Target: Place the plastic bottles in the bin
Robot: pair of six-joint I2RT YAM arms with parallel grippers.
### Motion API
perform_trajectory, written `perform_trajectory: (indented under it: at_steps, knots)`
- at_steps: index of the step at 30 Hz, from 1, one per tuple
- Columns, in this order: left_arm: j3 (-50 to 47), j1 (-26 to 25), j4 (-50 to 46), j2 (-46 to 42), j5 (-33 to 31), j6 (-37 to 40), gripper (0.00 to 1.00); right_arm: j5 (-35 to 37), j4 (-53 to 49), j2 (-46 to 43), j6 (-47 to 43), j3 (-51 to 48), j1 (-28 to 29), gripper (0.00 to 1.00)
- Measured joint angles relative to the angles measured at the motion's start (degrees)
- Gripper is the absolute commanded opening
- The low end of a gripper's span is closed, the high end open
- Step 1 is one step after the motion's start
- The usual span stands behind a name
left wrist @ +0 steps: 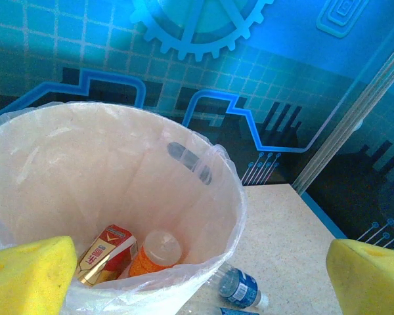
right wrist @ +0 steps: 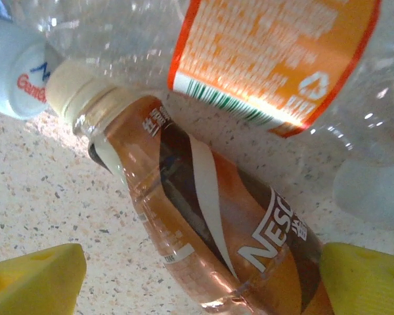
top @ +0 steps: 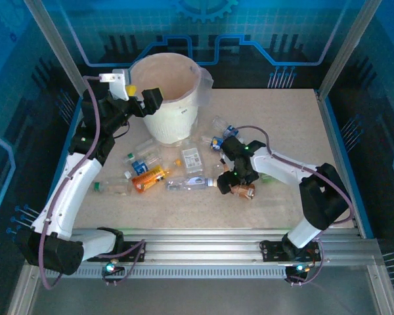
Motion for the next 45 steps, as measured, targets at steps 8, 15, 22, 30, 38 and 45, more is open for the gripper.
perform_trajectory:
  at_steps: [8,15,22,30,38,45]
  knots:
    - [0.0,0.0,0.0,0.0,-0.4,0.0,0.99,-0.9,0.0,0.0,2.2,-2.9,2.1,0.86]
    - [0.0,0.0,0.0,0.0,-0.4,0.0,0.99,-1.7,1.1,1.0,3.7,-4.9,3.3,0.85]
    - [0.0,0.0,0.0,-0.1,-0.4,0.0,0.99,-1.7,2.1,4.5,4.3,-5.9,3.8,0.79]
    - [0.0,0.0,0.0,-0.1,-0.5,0.0,0.99,0.0,1.6,5.0,4.8,-5.7,5.0,0.55]
    - [0.0,0.0,0.0,-0.1,-0.6,-0.5,0.99,1.7,-2.2,-2.6,4.5,-3.1,5.6,0.49]
    - [0.0,0.0,0.0,0.0,-0.3,-3.1,0.99,4.6,-3.6,-14.3,4.3,2.0,5.6,0.46]
